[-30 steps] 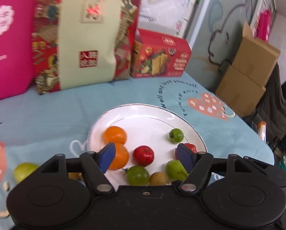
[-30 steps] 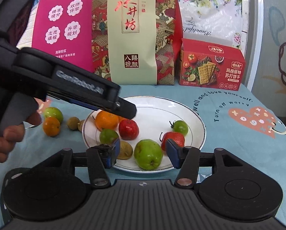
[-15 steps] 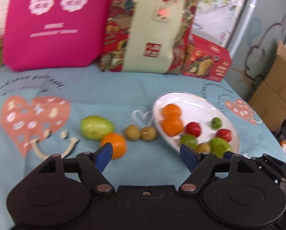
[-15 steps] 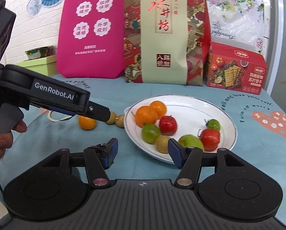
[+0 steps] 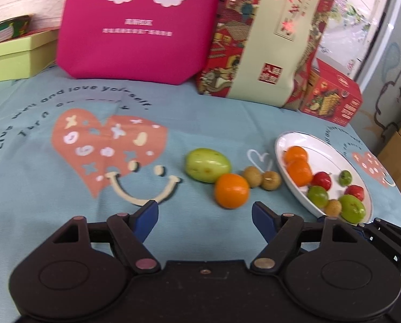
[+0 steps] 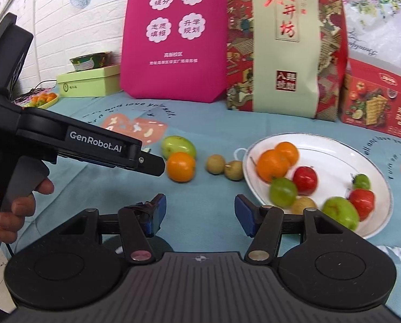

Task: Organize fruits
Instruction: 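Lift both open tools off the plate and move them back to the fruit row, then grasp the large green jujube with the left tool while the right tool grasps an orange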

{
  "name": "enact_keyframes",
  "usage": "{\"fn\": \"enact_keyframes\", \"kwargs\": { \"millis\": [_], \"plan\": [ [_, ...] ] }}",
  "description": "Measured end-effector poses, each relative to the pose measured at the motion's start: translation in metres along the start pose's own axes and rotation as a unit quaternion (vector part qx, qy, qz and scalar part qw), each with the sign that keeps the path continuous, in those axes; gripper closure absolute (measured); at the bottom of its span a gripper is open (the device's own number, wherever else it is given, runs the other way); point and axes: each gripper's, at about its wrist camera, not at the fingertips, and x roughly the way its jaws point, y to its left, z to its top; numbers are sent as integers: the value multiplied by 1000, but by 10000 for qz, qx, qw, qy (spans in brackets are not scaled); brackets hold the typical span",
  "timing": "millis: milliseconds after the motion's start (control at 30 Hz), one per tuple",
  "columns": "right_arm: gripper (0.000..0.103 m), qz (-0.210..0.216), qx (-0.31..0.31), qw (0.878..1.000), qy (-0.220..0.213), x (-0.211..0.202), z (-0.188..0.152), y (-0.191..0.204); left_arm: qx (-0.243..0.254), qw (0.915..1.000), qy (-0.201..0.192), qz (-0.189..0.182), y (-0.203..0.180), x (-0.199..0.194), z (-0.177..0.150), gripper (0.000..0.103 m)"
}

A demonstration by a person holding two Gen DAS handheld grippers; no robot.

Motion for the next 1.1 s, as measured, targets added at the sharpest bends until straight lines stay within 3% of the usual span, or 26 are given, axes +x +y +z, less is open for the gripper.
{"fn": "enact_keyframes", "kwargs": {
  "millis": [600,833,1100],
  "plan": [
    [17,116,-43,9997,199,65,21,9,-111,9998,19,191,22,13,14,0],
    [42,269,25,9991,328,76,20,9,-59,9998,62,181,20,21,18,0],
    [43,294,55,9988,377,57,11,-3,163,9998,71,-1,4,42,31,0]
  ]
}}
